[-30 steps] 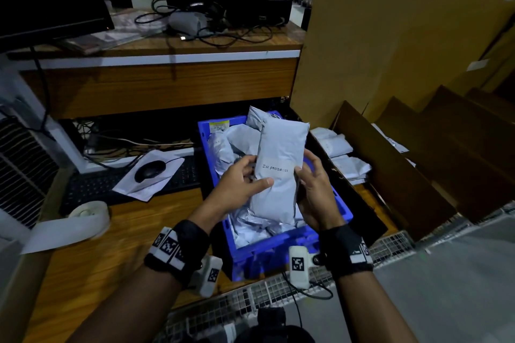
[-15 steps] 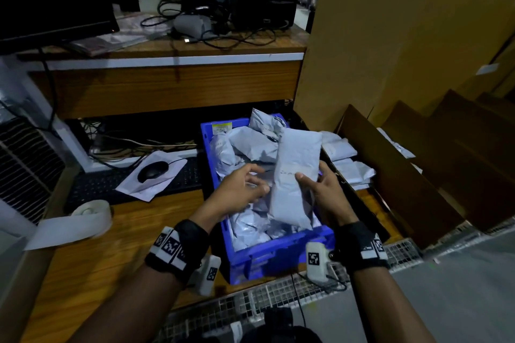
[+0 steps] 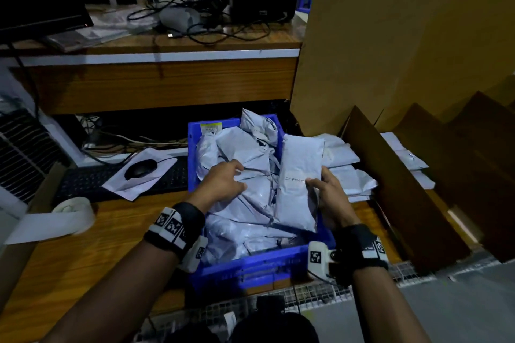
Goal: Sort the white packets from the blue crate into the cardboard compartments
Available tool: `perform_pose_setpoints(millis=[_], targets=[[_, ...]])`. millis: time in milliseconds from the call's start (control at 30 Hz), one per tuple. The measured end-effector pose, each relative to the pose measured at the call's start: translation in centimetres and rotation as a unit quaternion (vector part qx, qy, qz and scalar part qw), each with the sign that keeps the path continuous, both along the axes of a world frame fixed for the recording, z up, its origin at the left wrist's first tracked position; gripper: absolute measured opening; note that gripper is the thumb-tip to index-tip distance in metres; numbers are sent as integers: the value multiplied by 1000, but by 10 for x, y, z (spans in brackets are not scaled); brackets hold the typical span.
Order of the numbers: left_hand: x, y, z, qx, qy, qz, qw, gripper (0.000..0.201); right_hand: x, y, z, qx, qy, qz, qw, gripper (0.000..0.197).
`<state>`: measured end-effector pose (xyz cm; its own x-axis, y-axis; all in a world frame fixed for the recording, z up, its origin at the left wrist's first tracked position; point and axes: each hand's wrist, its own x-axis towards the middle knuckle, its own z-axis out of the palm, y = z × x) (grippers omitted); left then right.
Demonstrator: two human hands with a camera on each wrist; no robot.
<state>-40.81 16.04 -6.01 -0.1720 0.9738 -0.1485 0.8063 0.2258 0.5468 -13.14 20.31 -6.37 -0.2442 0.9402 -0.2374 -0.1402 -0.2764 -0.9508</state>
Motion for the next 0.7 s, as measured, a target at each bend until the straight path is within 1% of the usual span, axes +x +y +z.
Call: perform_pose_setpoints(millis=[100,167,233,300,333,367,400,433,500,533,600,667,700], targets=[[6,6,-9,-41,43,-70,996,67,3,10,-2,-11,21,5,1000,46],[8,7,-12,-66,57,-110,990,72,5,14,-4,-15,35,14,999,45],[9,5,-10,-95,60,-140,984,76,5,18,-7,-20,36,17,999,45],[14,-1,-7,-140,88,-172,971,82,5,21,-11,-22,23,21,999,44],[18,-5,-5,-159,110,-185,964,81,6,22,-13,-19,17,28,999,43],[23,-8,-4,-161,135,-194,958,75,6,23,-14,-17,12,33,999,43],[27,-10,-3,-147,151,-198,957,63,7,23,-14,-17,6,37,999,42],[29,-11,-2,-121,154,-194,961,45,7,23,-13,-19,3,37,999,42],[27,-11,1,-30,136,-173,975,18,7,21,-10,-21,4,36,999,40],[25,-12,5,9,110,-153,982,12,7,20,-9,-23,6,34,999,39],[17,-13,11,83,37,-107,990,11,9,19,-9,-24,9,28,999,41],[7,-15,18,139,-38,-41,989,6,10,19,-11,-20,-1,24,1000,45],[1,-15,20,158,-72,-6,985,6,9,19,-12,-17,0,23,1000,45]])
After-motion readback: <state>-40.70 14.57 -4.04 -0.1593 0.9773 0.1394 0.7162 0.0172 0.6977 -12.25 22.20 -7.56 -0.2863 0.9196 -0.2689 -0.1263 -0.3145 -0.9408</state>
